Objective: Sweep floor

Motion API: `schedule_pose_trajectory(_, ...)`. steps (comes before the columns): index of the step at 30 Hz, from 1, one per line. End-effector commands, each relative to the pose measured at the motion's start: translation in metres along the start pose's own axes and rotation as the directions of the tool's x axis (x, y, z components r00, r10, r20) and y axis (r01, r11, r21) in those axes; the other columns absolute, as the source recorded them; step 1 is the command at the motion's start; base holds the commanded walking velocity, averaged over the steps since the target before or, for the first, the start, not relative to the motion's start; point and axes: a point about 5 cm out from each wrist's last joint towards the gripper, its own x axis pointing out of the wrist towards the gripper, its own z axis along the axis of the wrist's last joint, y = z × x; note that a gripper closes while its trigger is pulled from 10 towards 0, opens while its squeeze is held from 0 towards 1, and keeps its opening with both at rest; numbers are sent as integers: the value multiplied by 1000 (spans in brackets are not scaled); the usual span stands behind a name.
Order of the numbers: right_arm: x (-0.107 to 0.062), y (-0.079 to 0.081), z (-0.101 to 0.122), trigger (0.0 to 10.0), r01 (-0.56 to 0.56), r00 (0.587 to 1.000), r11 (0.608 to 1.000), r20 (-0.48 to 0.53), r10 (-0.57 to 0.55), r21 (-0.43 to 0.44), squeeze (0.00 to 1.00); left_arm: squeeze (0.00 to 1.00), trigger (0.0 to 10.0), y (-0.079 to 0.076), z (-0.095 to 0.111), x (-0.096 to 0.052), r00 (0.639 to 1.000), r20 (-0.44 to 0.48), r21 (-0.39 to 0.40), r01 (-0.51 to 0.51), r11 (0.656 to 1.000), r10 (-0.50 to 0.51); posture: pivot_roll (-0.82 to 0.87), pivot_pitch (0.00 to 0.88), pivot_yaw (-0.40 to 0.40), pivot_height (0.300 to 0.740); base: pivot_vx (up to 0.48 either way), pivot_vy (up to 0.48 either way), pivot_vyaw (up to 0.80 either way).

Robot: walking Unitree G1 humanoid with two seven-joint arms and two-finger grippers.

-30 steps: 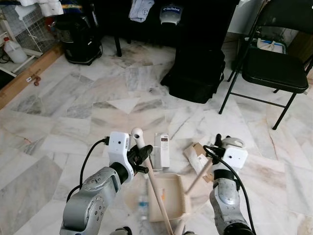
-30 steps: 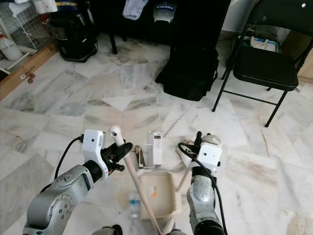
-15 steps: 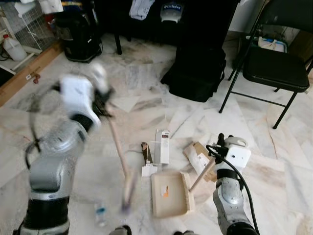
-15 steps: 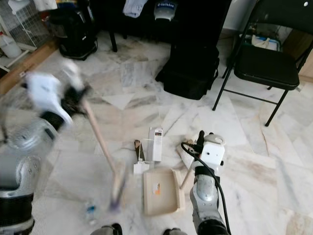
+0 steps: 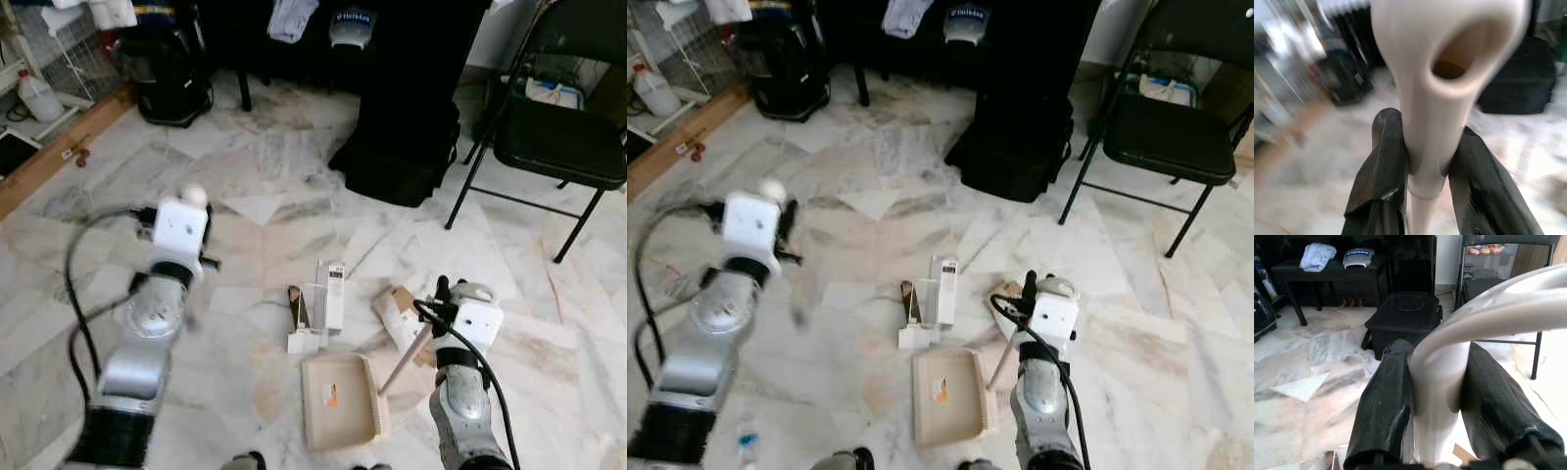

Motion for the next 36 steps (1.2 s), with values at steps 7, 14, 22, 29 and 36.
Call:
schedule_pose_trajectory(7,7,-9,5,10000,26,1000,1000,14,-26,-5,0,0,10000,-9,-2,-7,996,85,-22,-12,1000,14,68,0,-3,740,0,0,0)
schedule_pose_trajectory(14,13,-10,10,10000,36,999,999,27,-36,-7,0,0,10000,-20,-1,-1,994,108,-39,0,999,4,60,0,-1,740,0,0,0)
schedule_pose_trajectory(22,14,-14,17,10000,29,998,1000,55,-28,-10,0,0,10000,-27,-5,0,993,121,-52,3,999,3,43,0,0,740,0,0,0)
schedule_pose_trajectory(29,19,-12,25,10000,22,997,999,79,-20,-27,0,0,10000,-24,6,11,985,167,-50,-24,998,32,41,0,-3,740,0,0,0)
schedule_pose_trajectory(36,19,-5,32,10000,-9,994,998,111,16,-60,0,0,10000,-20,11,13,981,187,-50,-39,998,48,44,0,2,740,0,0,629)
